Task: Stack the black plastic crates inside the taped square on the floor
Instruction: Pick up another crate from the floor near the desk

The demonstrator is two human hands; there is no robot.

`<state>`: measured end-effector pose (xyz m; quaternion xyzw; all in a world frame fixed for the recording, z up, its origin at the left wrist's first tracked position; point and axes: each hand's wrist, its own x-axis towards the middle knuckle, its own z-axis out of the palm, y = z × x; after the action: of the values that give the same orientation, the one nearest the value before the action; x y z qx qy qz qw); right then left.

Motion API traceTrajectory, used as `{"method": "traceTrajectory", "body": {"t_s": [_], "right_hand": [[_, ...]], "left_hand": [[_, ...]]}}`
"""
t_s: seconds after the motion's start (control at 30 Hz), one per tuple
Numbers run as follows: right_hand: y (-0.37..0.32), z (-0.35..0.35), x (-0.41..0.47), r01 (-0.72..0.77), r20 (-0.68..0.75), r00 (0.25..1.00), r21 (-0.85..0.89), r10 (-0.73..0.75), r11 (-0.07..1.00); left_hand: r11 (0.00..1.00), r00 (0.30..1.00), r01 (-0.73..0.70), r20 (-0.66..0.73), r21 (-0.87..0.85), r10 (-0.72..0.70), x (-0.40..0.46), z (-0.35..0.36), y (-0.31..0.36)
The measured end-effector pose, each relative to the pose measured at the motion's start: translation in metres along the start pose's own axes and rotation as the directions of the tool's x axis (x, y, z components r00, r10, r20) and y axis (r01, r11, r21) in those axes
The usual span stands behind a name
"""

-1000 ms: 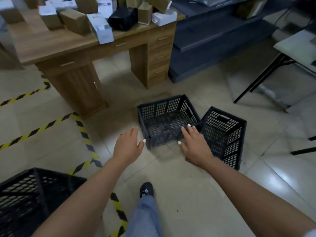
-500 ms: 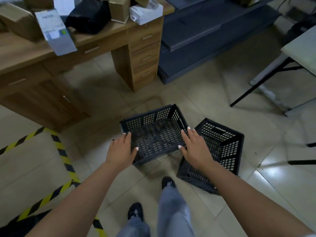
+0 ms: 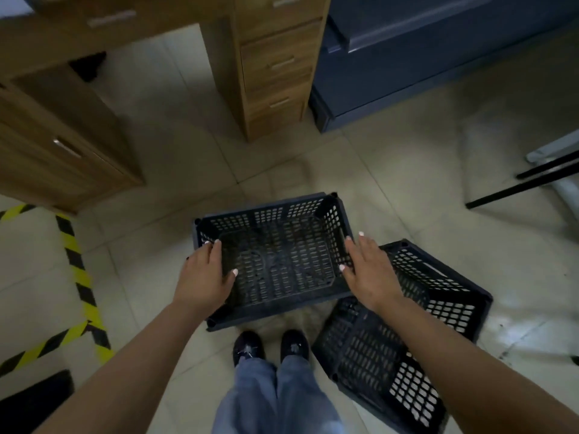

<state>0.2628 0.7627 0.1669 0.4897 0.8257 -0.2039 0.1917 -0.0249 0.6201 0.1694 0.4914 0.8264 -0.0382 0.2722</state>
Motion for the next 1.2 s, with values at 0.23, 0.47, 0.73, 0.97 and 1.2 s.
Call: {"method": "traceTrajectory", "body": {"t_s": [0.23, 0.47, 0.73, 0.97, 1.2], "right_hand": [[0.045, 0.106, 0.109, -0.048, 0.091, 0.994, -0.105, 0.057, 0.993], [0.071, 0.177, 0.175, -0.144, 0.057, 0.986, -0.205, 0.159, 0.968], [0.071, 0.209, 0.206, -0.236, -0.038, 0.972, -0.177, 0.233, 0.955], [0.077, 0.216, 0.207, -0.227, -0.033, 0.973, -0.316, 0.229, 0.921], [0.082, 0.214, 0.212, -0.221, -0.077, 0.975, -0.235, 0.208, 0.947]], "left_hand": [[0.994, 0.993, 0.100, 0.065, 0.041, -0.102, 0.092, 0.114, -0.035], [0.945, 0.939, 0.318, 0.111, 0.076, -0.325, 0.135, 0.191, -0.078], [0.921, 0.919, 0.388, 0.053, 0.048, -0.390, 0.151, 0.235, -0.100], [0.932, 0.933, 0.359, -0.028, 0.051, -0.358, 0.149, 0.250, -0.105], [0.938, 0.944, 0.327, -0.085, 0.111, -0.319, 0.149, 0.251, -0.113]]}}
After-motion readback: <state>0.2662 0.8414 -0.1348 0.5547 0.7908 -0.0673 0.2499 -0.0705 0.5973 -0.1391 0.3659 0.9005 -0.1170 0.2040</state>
